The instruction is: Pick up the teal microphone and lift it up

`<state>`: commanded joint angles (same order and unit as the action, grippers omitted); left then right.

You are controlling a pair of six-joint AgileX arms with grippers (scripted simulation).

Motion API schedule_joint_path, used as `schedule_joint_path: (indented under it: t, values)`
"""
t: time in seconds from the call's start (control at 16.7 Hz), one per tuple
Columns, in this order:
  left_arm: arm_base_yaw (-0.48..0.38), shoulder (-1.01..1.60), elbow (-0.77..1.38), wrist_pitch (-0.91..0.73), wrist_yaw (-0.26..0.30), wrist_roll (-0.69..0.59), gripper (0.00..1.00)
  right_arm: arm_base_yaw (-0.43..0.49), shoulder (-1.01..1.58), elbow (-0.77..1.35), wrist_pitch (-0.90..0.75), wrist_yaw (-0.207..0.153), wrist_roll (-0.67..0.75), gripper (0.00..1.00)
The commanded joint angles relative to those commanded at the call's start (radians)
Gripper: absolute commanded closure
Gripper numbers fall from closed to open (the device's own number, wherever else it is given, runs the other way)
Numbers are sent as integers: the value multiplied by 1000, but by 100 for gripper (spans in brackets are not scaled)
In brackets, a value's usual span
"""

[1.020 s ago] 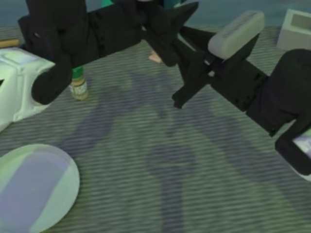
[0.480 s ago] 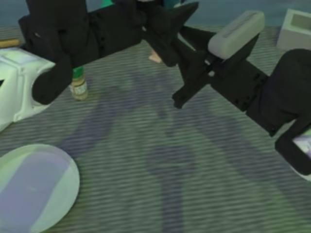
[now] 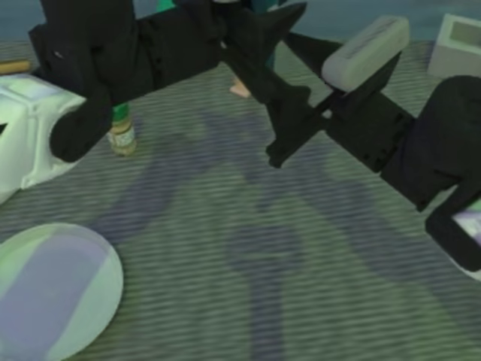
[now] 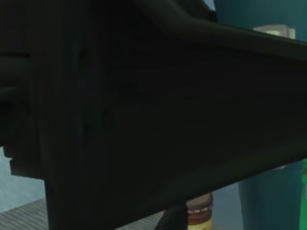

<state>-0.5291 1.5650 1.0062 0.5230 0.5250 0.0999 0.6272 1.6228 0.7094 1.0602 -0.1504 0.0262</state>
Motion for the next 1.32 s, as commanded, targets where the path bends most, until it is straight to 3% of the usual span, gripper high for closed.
schedule_joint_path:
  t: [0.12,0.18,0.72,1.14,1.32]
  values:
    - [0,0,0,0,0,0,100,0,0,0,0,0,0,2]
    - [0,0,0,0,0,0,100,0,0,0,0,0,0,0]
    - [2,-4,2,-1,0,3,100,-2,1,-5,0,1,-2,0]
    - [136,-72,-60,-9,118,7,100,-33,-203,-237,22,-38,4,0]
    - [163,-84,-72,-12,138,8,100,-37,-238,-272,30,-47,5,0]
